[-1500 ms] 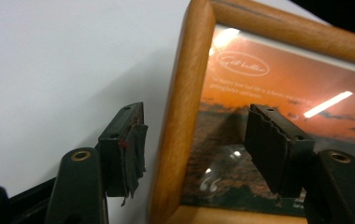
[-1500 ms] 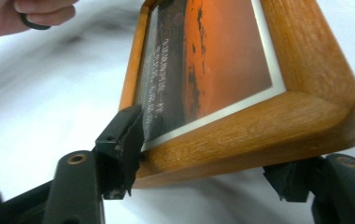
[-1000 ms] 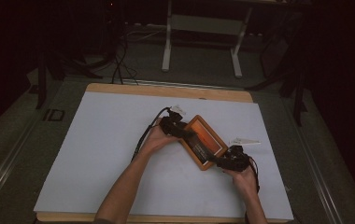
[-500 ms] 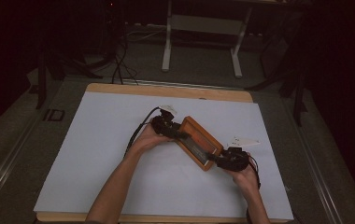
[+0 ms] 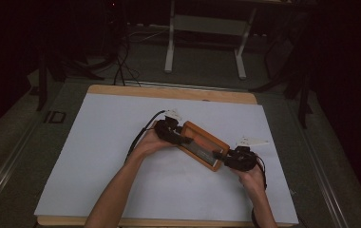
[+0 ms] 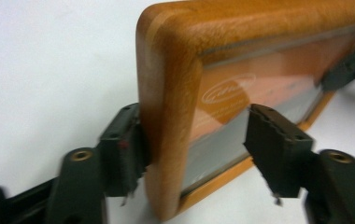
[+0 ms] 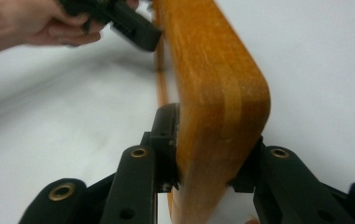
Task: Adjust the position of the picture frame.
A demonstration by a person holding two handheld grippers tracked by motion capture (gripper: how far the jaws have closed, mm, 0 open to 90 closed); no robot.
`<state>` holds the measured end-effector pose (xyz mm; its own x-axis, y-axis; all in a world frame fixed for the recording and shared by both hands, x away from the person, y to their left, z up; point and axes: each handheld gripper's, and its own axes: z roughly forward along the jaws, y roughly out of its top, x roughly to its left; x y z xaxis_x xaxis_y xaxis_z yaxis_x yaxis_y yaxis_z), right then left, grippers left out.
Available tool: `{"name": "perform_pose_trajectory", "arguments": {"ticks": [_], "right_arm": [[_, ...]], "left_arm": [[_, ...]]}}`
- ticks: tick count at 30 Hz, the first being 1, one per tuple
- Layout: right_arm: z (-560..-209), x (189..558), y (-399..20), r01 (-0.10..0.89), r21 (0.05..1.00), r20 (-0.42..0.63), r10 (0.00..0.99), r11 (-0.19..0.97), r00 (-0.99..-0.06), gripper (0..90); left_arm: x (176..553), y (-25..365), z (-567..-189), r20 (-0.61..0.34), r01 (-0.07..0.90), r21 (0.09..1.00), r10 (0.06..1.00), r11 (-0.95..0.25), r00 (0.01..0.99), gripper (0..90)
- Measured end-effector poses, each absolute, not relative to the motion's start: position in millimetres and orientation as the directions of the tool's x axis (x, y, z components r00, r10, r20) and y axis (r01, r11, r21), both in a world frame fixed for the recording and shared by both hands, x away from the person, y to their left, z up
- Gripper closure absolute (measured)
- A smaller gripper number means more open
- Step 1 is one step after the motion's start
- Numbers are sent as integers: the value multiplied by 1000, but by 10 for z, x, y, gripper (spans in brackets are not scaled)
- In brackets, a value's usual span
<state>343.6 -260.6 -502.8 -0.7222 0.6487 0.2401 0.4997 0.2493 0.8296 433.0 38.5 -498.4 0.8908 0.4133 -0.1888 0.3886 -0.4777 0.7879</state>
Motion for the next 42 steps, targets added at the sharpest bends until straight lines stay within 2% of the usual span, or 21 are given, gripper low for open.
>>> {"name": "perform_pose_trajectory", "arguments": {"ticks": [10, 20, 29, 37, 42], "right_arm": [[-5028, 3551, -2617, 514, 827, 234, 693, 228, -682, 559], [-4995, 3566, -2548, 487, 828, 176, 697, 278, -696, 424], [-4966, 3587, -2479, 466, 825, 154, 665, 321, -731, 317], [-4963, 3535, -2502, 444, 831, 124, 665, 336, -736, 309], [-4954, 3511, -2655, 442, 841, 145, 656, 313, -740, 427]], "left_arm": [[4200, 471, -5039, -174, 384, 811, 443, -443, 879, 527], [3959, 622, -5083, -174, 359, 837, 422, -414, 890, 627], [3671, 664, -5070, -89, 289, 847, 417, -446, 905, 683], [3585, 655, -5073, -80, 283, 850, 423, -444, 903, 687], [3616, 654, -5081, -77, 268, 856, 403, -443, 912, 675]]}}
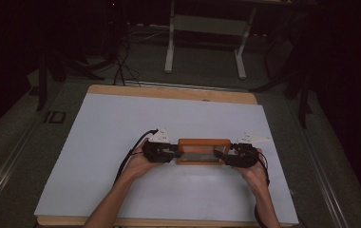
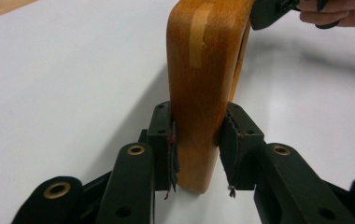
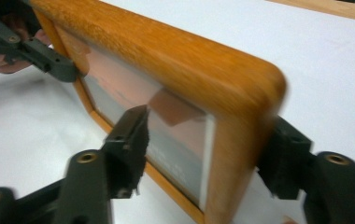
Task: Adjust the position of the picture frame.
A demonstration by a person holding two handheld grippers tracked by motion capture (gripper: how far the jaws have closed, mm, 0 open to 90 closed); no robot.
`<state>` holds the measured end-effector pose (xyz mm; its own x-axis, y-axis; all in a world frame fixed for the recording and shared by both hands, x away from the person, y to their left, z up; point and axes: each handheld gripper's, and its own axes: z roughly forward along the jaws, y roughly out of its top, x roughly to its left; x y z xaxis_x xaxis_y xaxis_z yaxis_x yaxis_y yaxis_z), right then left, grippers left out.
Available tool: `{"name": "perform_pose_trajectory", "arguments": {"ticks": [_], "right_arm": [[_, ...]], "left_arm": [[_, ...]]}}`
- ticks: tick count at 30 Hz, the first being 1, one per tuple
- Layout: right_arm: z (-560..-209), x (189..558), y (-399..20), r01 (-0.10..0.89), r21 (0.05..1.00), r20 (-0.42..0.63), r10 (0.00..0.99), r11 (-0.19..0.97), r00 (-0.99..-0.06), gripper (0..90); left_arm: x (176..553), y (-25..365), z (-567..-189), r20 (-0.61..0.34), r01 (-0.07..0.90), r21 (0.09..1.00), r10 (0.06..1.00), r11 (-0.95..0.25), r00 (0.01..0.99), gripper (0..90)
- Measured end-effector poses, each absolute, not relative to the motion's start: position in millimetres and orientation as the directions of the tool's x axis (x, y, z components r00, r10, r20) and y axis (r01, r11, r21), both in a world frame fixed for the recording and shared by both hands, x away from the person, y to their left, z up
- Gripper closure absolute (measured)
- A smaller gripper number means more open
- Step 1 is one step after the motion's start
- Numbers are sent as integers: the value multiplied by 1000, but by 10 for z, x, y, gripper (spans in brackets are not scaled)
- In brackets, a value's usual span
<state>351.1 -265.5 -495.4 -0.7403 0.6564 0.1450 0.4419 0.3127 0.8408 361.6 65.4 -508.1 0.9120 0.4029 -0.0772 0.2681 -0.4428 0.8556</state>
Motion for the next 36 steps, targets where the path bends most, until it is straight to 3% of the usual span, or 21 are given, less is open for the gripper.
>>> {"name": "perform_pose_trajectory", "arguments": {"ticks": [7, 15, 18, 22, 27, 36], "right_arm": [[-4966, 3497, -2722, 428, 845, 139, 640, 321, -756, 513], [-4991, 3451, -2822, 386, 864, 154, 559, 325, -815, 629], [-4995, 3438, -2823, 372, 865, 147, 539, 336, -829, 637], [-4980, 3457, -2784, 378, 857, 130, 564, 350, -816, 593], [-4949, 3511, -2649, 402, 846, 114, 617, 351, -779, 464], [-4938, 3609, -2497, 422, 835, 143, 600, 354, -787, 385]], "left_arm": [[3740, 596, -5082, -110, 281, 854, 375, -438, 920, 526], [3797, 608, -5097, -115, 292, 856, 393, -426, 912, 505], [3795, 633, -5097, -126, 298, 859, 391, -417, 912, 538], [3751, 667, -5095, -116, 287, 861, 387, -420, 915, 578], [3624, 703, -5082, -89, 274, 859, 401, -433, 912, 676], [3375, 797, -5069, -108, 307, 879, 476, -364, 873, 687]]}}
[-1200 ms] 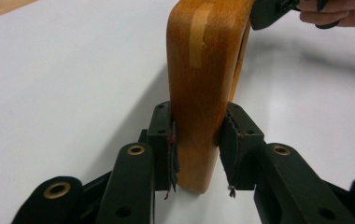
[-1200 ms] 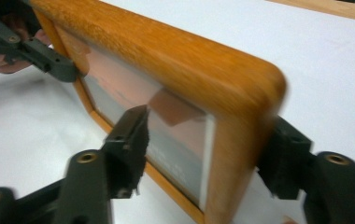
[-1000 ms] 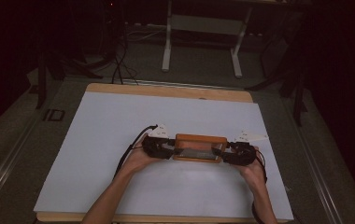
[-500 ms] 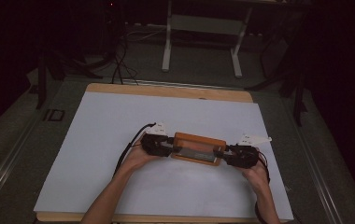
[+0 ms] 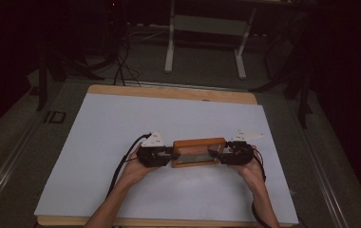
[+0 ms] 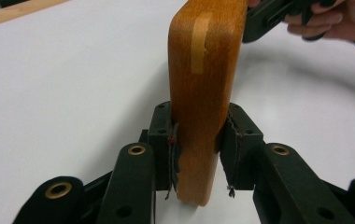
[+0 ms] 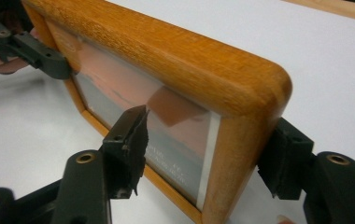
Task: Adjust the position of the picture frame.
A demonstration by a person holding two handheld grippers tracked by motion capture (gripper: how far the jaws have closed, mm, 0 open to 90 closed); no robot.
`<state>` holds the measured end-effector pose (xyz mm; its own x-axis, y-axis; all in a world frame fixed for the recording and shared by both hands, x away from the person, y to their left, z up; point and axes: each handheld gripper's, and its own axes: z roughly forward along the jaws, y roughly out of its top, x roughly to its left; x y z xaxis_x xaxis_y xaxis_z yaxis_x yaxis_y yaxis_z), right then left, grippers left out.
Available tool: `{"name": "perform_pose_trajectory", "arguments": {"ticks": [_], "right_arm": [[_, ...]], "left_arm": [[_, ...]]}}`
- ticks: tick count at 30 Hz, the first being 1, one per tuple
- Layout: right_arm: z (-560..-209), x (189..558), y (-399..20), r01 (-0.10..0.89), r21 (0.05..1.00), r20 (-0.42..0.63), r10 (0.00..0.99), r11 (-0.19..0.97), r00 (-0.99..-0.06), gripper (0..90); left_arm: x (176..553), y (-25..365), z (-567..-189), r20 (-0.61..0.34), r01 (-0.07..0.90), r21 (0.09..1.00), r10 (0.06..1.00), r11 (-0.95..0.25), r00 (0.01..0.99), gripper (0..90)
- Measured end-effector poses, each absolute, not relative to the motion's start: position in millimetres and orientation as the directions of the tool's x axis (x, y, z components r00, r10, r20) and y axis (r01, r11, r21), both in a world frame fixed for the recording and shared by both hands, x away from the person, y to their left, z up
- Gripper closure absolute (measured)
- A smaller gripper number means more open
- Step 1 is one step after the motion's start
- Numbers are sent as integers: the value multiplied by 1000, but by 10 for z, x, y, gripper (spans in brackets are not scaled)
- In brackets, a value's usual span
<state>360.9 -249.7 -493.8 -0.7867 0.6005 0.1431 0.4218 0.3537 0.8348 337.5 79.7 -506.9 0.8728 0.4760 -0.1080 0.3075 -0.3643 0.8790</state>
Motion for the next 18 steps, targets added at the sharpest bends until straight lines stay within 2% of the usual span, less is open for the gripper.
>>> {"name": "perform_pose_trajectory", "arguments": {"ticks": [5, 11, 18], "right_arm": [[-4940, 3703, -2357, 432, 833, 178, 571, 347, -801, 350], [-4938, 3760, -2264, 435, 831, 204, 537, 347, -819, 344], [-4919, 3714, -2377, 449, 845, 218, 580, 290, -785, 343]], "left_arm": [[3241, 897, -5045, -109, 316, 895, 532, -316, 840, 689], [3137, 972, -5051, -83, 310, 895, 562, -321, 823, 690], [3108, 962, -5054, -81, 318, 888, 567, -332, 819, 690]]}}
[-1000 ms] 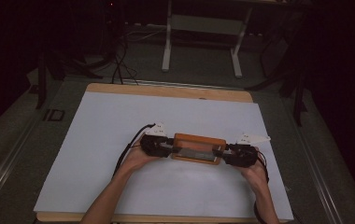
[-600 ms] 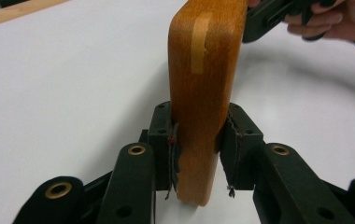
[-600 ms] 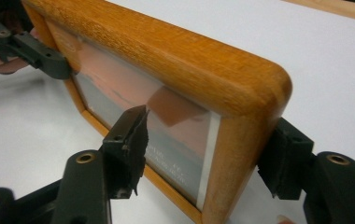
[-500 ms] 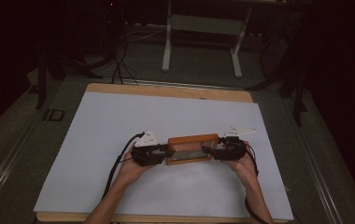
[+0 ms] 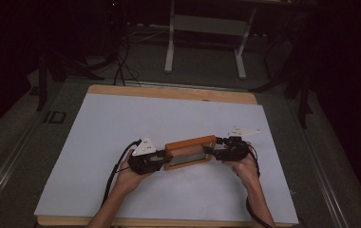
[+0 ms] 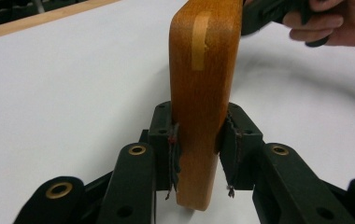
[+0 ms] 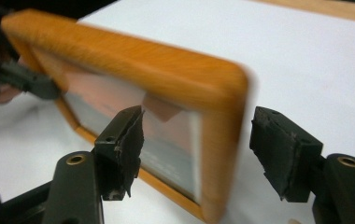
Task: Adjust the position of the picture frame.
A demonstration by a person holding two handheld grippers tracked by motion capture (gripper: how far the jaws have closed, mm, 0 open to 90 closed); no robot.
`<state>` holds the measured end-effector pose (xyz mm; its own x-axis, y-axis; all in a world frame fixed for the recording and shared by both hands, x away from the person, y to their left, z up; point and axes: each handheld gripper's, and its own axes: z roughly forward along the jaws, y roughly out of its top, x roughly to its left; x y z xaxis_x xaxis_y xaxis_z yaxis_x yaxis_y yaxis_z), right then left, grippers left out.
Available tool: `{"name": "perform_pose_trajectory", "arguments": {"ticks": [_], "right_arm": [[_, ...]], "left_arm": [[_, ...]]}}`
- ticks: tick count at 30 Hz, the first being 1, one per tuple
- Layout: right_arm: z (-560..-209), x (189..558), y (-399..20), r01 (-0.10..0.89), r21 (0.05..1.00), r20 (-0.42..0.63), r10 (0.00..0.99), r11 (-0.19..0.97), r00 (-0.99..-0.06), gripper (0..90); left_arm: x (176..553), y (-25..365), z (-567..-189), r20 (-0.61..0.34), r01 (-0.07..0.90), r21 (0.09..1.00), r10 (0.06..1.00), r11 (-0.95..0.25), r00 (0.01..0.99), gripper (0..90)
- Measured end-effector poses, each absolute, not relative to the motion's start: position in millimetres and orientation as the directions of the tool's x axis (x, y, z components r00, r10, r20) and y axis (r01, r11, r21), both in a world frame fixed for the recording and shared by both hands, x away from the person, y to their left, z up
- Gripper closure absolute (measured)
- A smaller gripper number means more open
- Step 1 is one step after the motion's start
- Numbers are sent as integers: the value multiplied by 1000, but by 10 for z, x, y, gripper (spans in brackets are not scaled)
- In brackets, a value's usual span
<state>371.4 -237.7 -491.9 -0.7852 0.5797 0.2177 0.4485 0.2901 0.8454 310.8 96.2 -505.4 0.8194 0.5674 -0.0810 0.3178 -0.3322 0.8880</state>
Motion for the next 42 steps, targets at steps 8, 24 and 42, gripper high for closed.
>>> {"name": "perform_pose_trajectory", "arguments": {"ticks": [8, 24, 42], "right_arm": [[-4925, 3636, -2511, 440, 865, 227, 595, 240, -771, 633], [-4787, 3845, -2258, 396, 864, 153, 587, 311, -795, 649], [-4966, 3872, -1885, 407, 820, 125, 568, 402, -813, 628]], "left_arm": [[3018, 919, -5045, -122, 357, 879, 575, -317, 809, 690], [2852, 885, -5108, -172, 400, 875, 597, -273, 783, 676], [2808, 1083, -4986, -244, 435, 859, 532, -270, 811, 431]]}}
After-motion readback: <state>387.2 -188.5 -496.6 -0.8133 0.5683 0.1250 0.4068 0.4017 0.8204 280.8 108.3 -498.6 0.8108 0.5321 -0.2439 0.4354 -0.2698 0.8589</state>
